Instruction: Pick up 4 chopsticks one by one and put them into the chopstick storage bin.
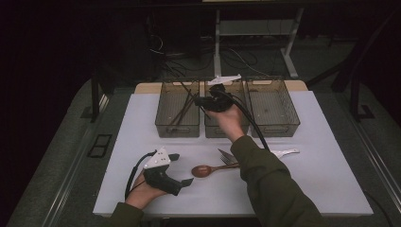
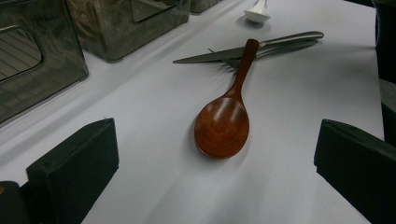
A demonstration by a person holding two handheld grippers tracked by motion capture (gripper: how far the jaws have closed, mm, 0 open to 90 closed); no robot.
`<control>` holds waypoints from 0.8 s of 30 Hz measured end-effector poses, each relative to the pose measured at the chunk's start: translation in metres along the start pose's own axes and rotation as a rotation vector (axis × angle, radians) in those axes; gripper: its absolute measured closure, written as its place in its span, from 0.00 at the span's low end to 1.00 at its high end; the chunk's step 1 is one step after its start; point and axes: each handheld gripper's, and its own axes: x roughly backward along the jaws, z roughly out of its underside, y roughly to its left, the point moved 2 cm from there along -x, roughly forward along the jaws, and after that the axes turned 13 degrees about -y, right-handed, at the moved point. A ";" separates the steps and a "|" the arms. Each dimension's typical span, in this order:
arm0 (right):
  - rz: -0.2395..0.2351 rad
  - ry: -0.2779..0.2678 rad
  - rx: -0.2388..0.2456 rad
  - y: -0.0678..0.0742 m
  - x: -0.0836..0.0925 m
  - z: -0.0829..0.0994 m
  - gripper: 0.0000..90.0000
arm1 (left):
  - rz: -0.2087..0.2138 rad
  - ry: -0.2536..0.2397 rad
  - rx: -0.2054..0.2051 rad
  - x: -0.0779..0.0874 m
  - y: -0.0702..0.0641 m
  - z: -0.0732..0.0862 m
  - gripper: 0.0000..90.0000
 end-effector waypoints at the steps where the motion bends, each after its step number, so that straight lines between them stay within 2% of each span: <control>1: 0.000 0.004 0.001 0.001 -0.005 0.000 0.95 | 0.001 0.000 0.000 0.000 0.000 0.000 0.00; 13: 0.004 0.081 0.010 0.013 -0.056 0.010 0.95 | 0.013 0.000 -0.006 -0.001 -0.002 -0.001 0.00; 21: 0.037 0.168 0.004 0.015 -0.073 0.025 0.95 | 0.018 0.004 -0.007 -0.002 -0.003 0.000 0.00; 24: 0.056 0.206 0.019 0.016 -0.077 0.027 0.95 | 0.020 0.004 -0.007 -0.002 -0.003 0.000 0.00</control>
